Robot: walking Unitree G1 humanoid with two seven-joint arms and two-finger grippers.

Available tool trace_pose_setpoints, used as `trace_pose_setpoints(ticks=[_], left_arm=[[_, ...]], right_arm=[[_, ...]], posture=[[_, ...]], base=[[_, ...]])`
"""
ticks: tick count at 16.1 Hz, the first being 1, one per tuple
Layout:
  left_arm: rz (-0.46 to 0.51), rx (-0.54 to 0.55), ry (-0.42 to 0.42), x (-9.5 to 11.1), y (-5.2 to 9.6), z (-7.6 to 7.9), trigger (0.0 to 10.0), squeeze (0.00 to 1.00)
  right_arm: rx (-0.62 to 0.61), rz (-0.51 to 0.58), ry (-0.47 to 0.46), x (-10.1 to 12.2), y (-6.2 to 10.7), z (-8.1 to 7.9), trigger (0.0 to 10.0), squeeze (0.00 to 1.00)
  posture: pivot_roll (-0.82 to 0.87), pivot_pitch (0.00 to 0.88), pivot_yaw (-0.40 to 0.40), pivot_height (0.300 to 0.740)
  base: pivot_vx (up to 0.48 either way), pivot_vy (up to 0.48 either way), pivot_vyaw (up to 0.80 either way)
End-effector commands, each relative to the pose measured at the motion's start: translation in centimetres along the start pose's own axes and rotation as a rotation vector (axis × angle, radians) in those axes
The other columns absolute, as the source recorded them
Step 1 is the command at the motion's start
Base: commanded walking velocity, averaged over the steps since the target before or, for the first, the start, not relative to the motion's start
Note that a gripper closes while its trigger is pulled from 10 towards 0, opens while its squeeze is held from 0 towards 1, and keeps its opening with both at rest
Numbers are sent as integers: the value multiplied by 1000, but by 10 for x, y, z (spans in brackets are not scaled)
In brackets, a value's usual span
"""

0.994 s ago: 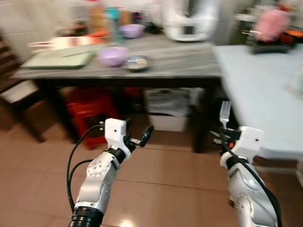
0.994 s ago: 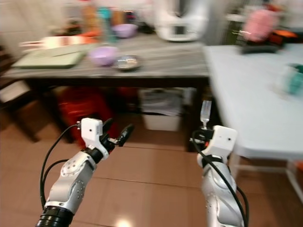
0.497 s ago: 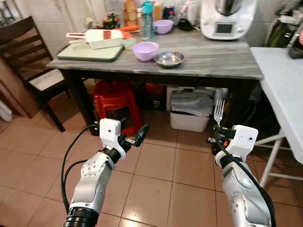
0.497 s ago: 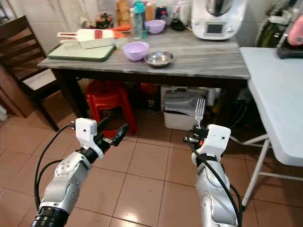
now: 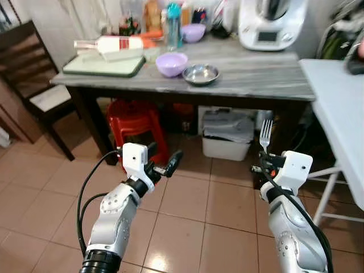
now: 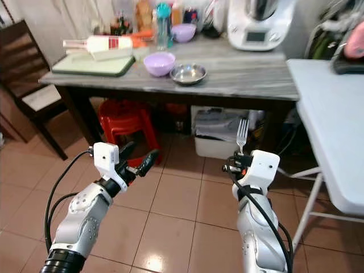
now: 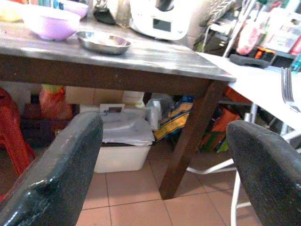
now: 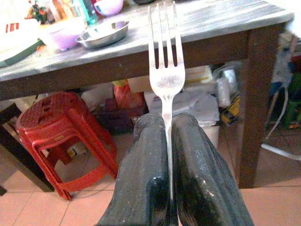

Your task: Setting the table

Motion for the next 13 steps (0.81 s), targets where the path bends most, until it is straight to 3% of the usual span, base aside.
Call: trace_pose_setpoints(ticks=[1,5,8,13], left_arm=[[15,-15,-9,6,-1,0,10000,0],[19,17,-35,8,2,-6,10000,0],[4,90,-63,4,16,-22,10000,0],[-19,86,-51,-5,26,-13,10000,0]], right_arm=[[20,14,-3,5,-2,-6,10000,0],[22,23,4,7,-1,-5,10000,0],[21,68,43,12,13,0,10000,0],[-12,73,63,11,26,12,10000,0]], posture=[[-74,0,64,740],[-74,0,61,740],[-74,0,58,740],[-89,0,64,740]], base=[[480,0,0],[480,0,0],[480,0,0],[480,0,-215]])
Point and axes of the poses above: a point about 5 cm out from each wrist's last joint towards the gripper, its own y axis pointing back from the gripper into the wrist, its own x axis along the axis of the wrist's last joint, z = x × y, the point moved 4 cm from there along -y, pointing out of the wrist towards the gripper, and after that the axes turned 8 degrees about -y, right-handed, at the moved point
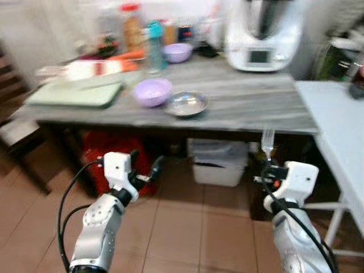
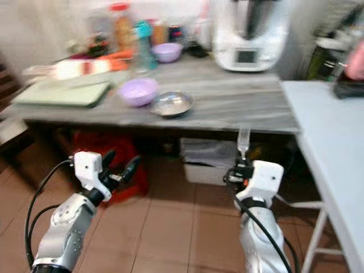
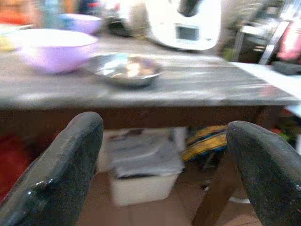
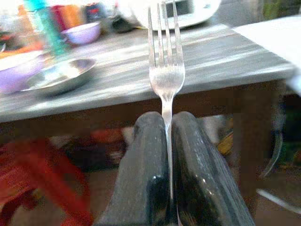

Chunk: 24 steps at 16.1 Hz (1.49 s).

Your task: Setting the table

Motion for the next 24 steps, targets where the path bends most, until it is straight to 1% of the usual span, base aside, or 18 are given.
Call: trace_pose_setpoints(ticks=[1,4,5,7,10,11,13,14,16,19,21,23,24], left_arm=[[-8,-9,-1,-1,0,4,10000,0],[-20,-2,-4,-3,7,3,10000,0],[-25,15,-5,-4,10,0,10000,0],[-28,26,-5,-5,13,-1,10000,0],[-33,34,-11,-6,15,-1,10000,0],[-37,46,-16,-6,15,-2,10000,0],[-36,91,-24,-5,16,-7,10000,0],[-44,111,-46,-6,18,-11,10000,0],[-60,131,-61,-8,24,-14,10000,0],[-78,138,-70,-12,29,-14,10000,0],[-82,122,-72,-12,29,-13,10000,0],[-85,47,-59,-12,29,-6,10000,0],[-85,23,-68,-12,29,-3,10000,0]], right_arm=[[-4,34,5,10,0,2,10000,0],[-8,42,18,12,3,3,10000,0],[-15,43,23,11,6,5,10000,0],[-18,39,24,8,8,4,10000,0],[23,44,52,10,6,-3,10000,0],[24,48,54,11,5,-3,10000,0],[18,52,51,12,4,-3,10000,0],[12,49,48,11,4,-2,10000,0],[10,47,47,10,5,-2,10000,0],[-6,42,40,9,4,0,10000,0],[-26,19,8,5,1,3,10000,0],[-21,-7,-16,4,-9,2,10000,0],[-21,-20,-34,4,-13,1,10000,0]], posture=[[-90,0,64,740],[-94,0,63,740],[-91,0,60,740],[-91,0,60,740],[-89,0,59,740],[-87,0,59,740],[-85,0,60,740],[-84,0,59,740],[-84,0,60,740],[-81,0,60,740],[-80,0,59,740],[-78,0,61,740],[-78,0,60,740]], base=[[480,0,0],[447,0,0],[382,0,0],[375,0,0],[363,0,0],[266,0,788],[0,0,569],[0,0,0],[0,0,0],[0,0,0],[0,0,0],[0,0,0],[0,0,0]])
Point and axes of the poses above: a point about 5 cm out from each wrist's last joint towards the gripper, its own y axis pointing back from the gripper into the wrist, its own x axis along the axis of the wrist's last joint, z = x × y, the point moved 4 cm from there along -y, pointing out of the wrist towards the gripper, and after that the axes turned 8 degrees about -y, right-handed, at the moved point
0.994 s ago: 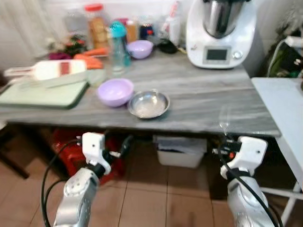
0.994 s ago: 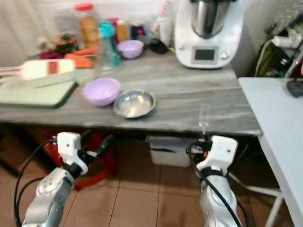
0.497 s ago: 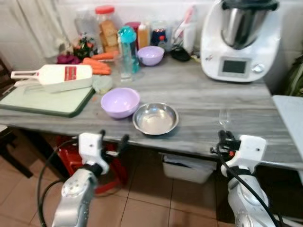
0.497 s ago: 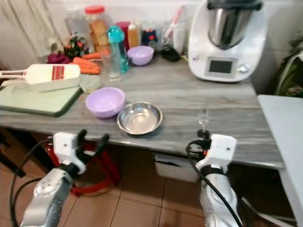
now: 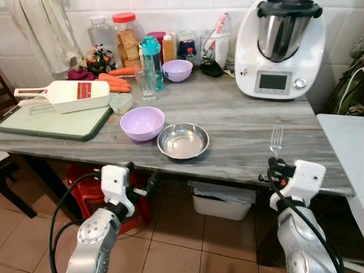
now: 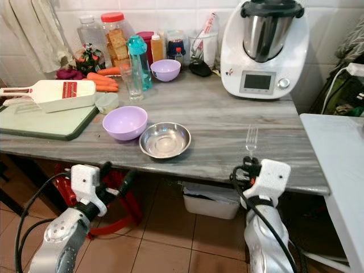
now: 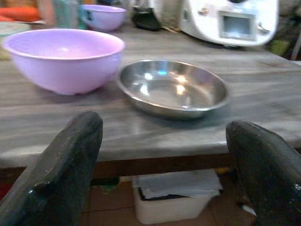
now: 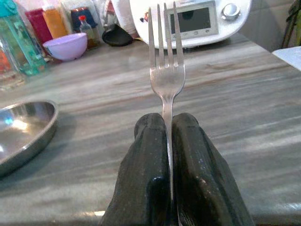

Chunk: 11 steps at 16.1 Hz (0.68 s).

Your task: Setting the table

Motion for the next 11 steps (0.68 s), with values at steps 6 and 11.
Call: trace_pose_setpoints(ticks=[6,11], left_arm=[[-8,-66,-11,3,3,5,10000,0],[-13,-138,-13,3,5,15,10000,0]], right_arm=[[15,-130,-47,-13,-44,-17,10000,0],[19,-218,-76,-23,-71,-40,10000,0]], posture=[[-73,0,65,740],[-42,0,65,740]], base=[[0,0,0],[0,0,0]])
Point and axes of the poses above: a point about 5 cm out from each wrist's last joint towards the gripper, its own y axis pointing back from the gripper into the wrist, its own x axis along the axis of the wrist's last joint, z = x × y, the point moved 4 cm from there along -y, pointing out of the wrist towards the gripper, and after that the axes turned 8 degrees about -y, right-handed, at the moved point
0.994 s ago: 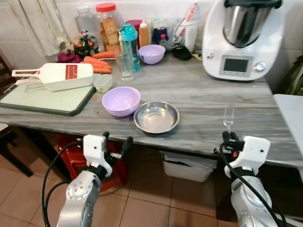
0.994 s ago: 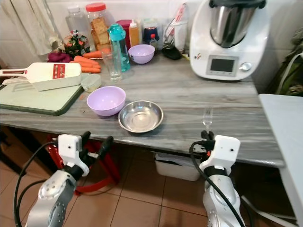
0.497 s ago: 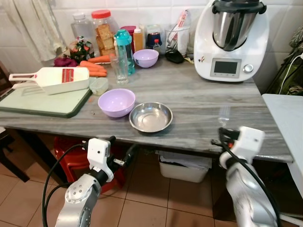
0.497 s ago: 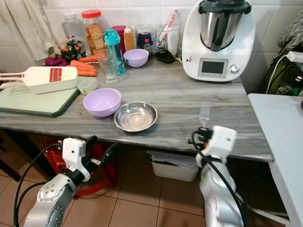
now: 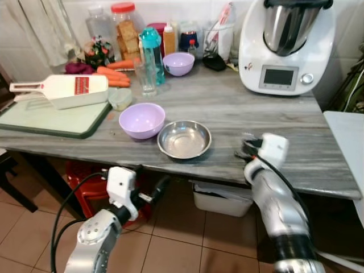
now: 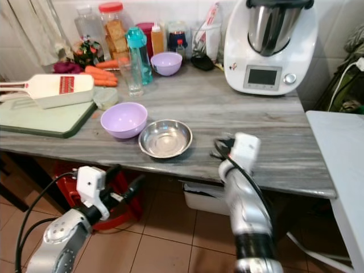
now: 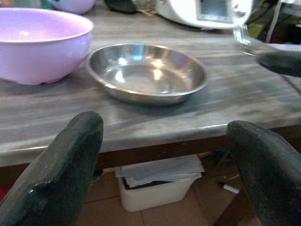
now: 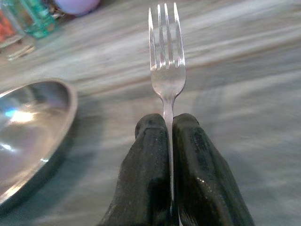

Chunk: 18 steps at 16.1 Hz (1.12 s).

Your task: Setting the table

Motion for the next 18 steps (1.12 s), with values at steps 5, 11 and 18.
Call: trace_pose_setpoints(ticks=[5,11,18], left_arm=[[-10,-85,9,1,0,6,10000,0],[-14,-95,3,0,0,9,10000,0],[-14,-97,2,0,1,9,10000,0]], right_arm=[[22,-59,-5,-2,-22,-19,10000,0],[-10,-115,-32,-11,-34,-15,10000,0],[-39,-117,-22,-13,-40,-8,10000,0]], posture=[[-32,0,57,740],[-24,0,49,740],[-10,0,53,740]], base=[[0,0,0],[0,0,0],[0,0,0]])
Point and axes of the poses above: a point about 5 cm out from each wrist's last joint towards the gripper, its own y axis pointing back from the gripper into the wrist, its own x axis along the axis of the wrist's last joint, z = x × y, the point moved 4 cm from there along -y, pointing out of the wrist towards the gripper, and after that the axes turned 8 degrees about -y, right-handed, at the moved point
